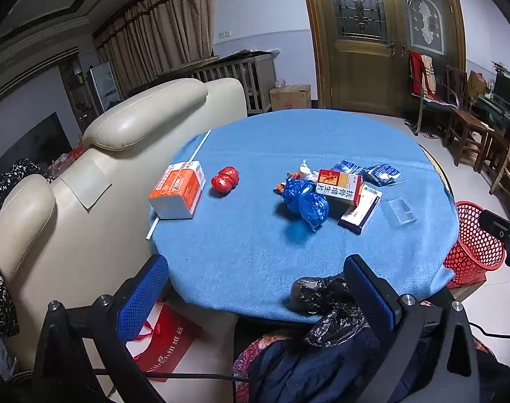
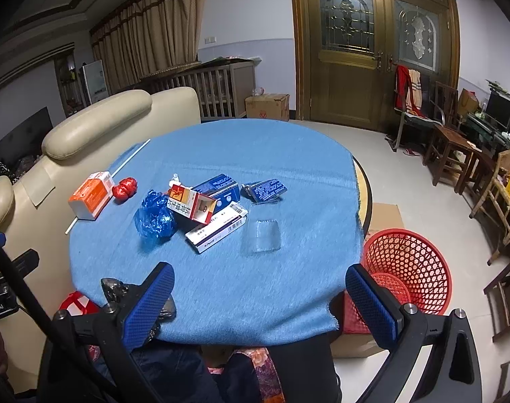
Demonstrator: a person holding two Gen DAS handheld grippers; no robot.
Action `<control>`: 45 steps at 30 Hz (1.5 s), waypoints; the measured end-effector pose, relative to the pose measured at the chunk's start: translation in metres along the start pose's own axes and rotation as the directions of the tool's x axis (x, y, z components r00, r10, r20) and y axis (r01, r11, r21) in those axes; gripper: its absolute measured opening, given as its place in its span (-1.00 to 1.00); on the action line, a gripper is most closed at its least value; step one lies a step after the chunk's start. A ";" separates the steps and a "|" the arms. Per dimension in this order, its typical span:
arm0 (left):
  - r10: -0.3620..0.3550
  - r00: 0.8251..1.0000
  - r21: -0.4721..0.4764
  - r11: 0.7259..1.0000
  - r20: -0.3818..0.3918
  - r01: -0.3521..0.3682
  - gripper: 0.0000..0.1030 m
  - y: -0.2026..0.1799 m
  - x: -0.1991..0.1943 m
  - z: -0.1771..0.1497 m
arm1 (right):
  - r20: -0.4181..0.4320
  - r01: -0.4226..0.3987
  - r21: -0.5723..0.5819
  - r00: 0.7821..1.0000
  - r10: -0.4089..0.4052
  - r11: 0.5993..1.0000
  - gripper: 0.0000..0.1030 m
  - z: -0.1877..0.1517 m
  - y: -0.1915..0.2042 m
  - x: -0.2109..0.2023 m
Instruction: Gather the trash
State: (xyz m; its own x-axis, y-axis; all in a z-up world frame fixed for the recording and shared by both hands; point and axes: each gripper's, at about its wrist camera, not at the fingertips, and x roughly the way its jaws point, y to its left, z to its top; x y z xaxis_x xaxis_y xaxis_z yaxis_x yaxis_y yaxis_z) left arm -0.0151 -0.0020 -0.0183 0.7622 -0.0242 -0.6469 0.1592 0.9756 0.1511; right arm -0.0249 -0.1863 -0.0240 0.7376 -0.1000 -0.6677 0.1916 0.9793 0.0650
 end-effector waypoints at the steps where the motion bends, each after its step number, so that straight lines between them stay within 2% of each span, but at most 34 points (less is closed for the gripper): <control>1: 0.000 1.000 0.001 1.000 -0.001 0.000 1.00 0.000 0.000 0.000 | -0.003 -0.001 0.001 1.000 0.001 1.000 1.00 0.000 0.000 0.001; 45: -0.003 0.999 0.029 1.000 -0.041 0.004 1.00 -0.006 0.010 -0.004 | -0.079 -0.027 0.043 0.996 0.030 0.999 1.00 -0.005 -0.008 0.020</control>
State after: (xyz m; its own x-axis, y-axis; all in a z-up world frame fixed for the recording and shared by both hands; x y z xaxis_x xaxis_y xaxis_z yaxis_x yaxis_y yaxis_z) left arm -0.0110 -0.0074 -0.0287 0.7353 -0.0184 -0.6774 0.1805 0.9688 0.1696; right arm -0.0151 -0.1955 -0.0413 0.6898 -0.0562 -0.7218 0.1996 0.9731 0.1150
